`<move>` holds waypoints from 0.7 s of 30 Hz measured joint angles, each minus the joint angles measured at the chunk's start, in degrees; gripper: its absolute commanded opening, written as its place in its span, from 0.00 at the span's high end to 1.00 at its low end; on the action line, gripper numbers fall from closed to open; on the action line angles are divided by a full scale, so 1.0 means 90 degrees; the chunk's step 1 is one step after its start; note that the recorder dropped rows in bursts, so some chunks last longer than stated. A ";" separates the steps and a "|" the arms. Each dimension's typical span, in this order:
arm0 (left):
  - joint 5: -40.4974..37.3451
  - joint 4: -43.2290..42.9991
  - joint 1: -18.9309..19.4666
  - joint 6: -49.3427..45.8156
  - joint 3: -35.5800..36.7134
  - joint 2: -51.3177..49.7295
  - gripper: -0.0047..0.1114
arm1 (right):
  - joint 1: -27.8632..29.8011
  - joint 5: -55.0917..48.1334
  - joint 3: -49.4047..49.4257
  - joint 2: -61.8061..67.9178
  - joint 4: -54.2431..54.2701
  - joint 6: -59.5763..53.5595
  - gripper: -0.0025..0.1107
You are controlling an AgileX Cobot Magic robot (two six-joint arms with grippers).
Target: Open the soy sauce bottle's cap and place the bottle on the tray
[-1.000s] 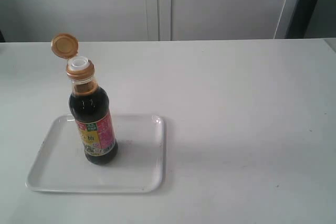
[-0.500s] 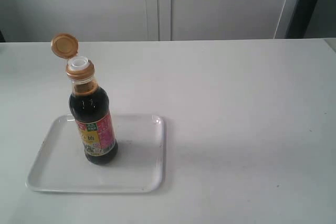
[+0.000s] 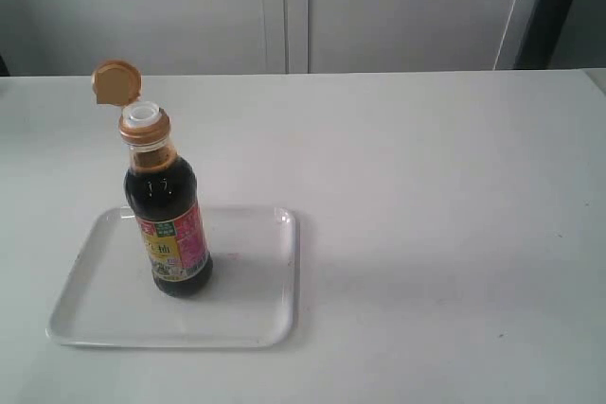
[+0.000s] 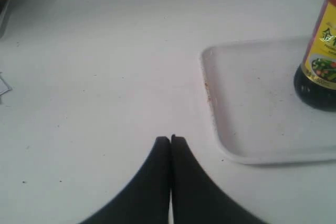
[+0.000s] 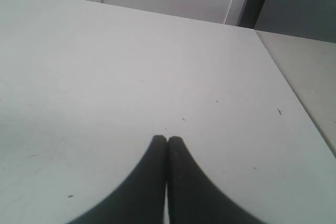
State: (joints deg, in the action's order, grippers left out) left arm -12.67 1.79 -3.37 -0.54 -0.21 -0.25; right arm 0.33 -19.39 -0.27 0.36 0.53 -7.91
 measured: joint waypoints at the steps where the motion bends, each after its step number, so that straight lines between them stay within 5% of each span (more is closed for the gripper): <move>1: 0.0000 0.0000 0.0000 0.0000 0.0000 0.0000 0.96 | 0.0000 0.0000 0.0000 0.0000 0.0000 0.0000 0.98; 21: 0.0000 0.0000 0.0000 0.0000 0.0000 0.0000 0.96 | 0.0000 0.0000 0.0000 0.0000 -0.0059 0.0018 0.98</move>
State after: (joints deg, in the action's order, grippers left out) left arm -12.67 1.79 -3.37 -0.54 -0.21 -0.25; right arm 0.33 -19.39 -0.27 0.36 0.00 -7.76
